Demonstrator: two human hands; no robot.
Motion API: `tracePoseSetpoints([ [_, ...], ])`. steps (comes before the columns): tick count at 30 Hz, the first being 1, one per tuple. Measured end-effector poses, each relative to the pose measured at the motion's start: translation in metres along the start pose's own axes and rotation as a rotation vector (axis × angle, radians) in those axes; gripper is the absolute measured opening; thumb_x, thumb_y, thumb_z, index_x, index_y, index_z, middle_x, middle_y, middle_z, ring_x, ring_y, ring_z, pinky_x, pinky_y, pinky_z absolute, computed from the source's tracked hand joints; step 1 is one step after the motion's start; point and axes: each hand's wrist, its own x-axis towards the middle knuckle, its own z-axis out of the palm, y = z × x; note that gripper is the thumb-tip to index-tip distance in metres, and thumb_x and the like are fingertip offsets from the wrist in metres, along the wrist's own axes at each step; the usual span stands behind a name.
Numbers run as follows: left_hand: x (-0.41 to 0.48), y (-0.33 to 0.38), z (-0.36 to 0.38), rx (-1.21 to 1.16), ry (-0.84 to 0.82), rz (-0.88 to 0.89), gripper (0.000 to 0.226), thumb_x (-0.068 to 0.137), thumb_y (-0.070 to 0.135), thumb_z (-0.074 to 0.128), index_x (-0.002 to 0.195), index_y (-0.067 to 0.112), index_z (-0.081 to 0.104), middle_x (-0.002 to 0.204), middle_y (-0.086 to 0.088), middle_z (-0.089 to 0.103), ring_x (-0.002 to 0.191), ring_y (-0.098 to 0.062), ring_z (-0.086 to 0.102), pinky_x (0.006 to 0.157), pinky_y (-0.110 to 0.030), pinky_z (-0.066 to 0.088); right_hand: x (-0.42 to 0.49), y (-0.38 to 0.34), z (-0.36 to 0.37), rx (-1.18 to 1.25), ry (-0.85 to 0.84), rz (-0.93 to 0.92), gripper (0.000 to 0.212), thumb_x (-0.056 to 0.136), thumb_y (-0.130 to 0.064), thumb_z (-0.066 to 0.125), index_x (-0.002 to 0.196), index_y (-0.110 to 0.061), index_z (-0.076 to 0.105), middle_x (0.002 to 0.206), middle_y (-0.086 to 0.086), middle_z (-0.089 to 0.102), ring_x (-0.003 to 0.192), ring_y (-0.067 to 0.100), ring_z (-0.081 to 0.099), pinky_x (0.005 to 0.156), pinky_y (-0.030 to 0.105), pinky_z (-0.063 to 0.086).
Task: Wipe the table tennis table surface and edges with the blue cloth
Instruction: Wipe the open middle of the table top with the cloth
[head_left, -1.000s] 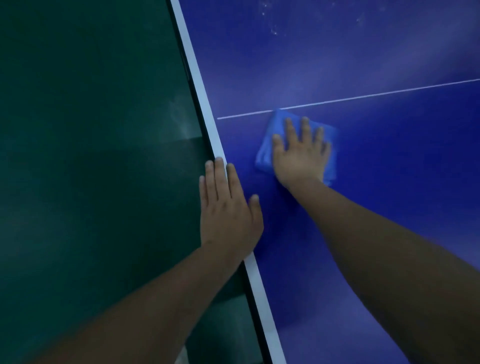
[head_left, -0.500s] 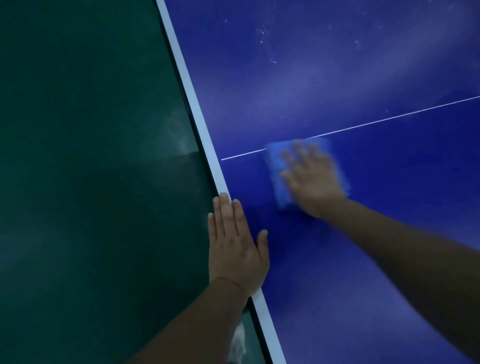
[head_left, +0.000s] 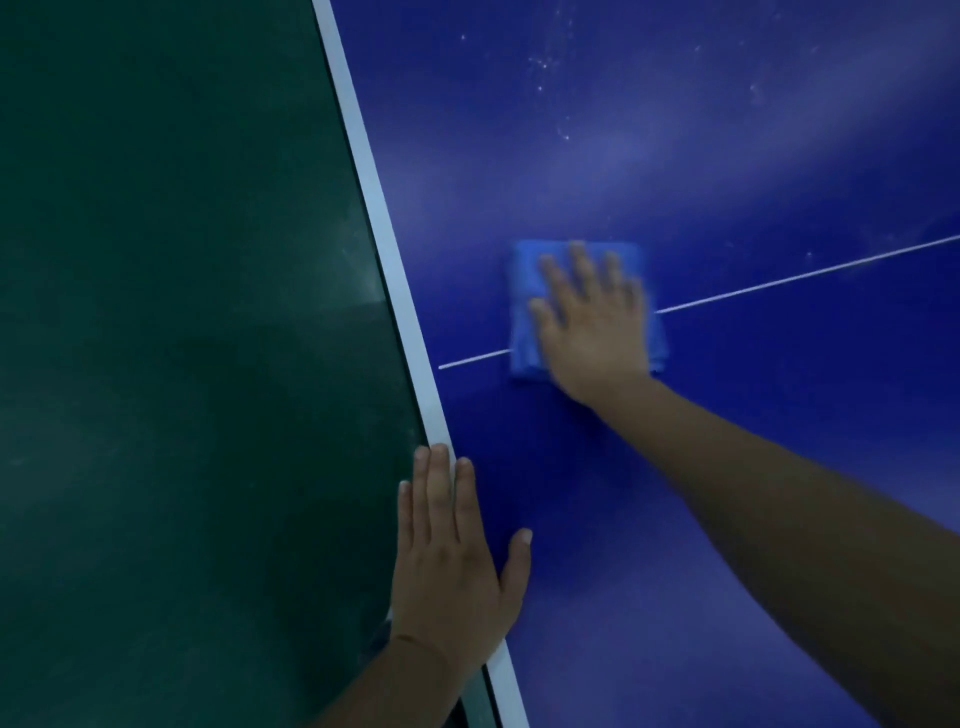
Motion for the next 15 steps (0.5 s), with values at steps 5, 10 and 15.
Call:
tracePoseSetpoints([
  [5,0.042,-0.014,-0.021,-0.131,0.093,-0.092,0.068,0.096,0.042,0.047,0.146,-0.005,0.04,0.156,-0.026,0.03,0.149,-0.039,0.022,0.124,-0.051,0.012,0.03,0.019,-0.008,0.198,0.042,0.716,0.063,0.103,-0.056,0.017,0.161,-0.032,0.014,0.169,0.004,0.003,0.153,0.039,0.0,0.12,0.061,0.001],
  [10,0.117,-0.003,-0.031,-0.374,0.156,-0.478,0.067,0.102,0.031,0.045,0.155,0.0,0.02,0.162,-0.018,0.017,0.15,-0.032,0.014,0.126,-0.048,0.011,0.013,-0.058,0.009,0.106,-0.035,-0.046,0.064,0.1,-0.06,0.011,0.159,-0.035,0.015,0.169,-0.001,0.006,0.154,0.035,0.0,0.121,0.054,-0.005],
  [15,0.122,0.007,-0.02,-0.374,0.191,-0.575,0.065,0.101,0.035,0.035,0.156,0.003,0.019,0.159,-0.018,0.027,0.147,-0.031,0.025,0.125,-0.047,0.014,0.046,0.046,-0.007,0.107,0.035,0.485,0.06,0.104,-0.056,0.021,0.159,-0.034,0.019,0.169,0.0,0.009,0.154,0.035,0.005,0.122,0.058,0.005],
])
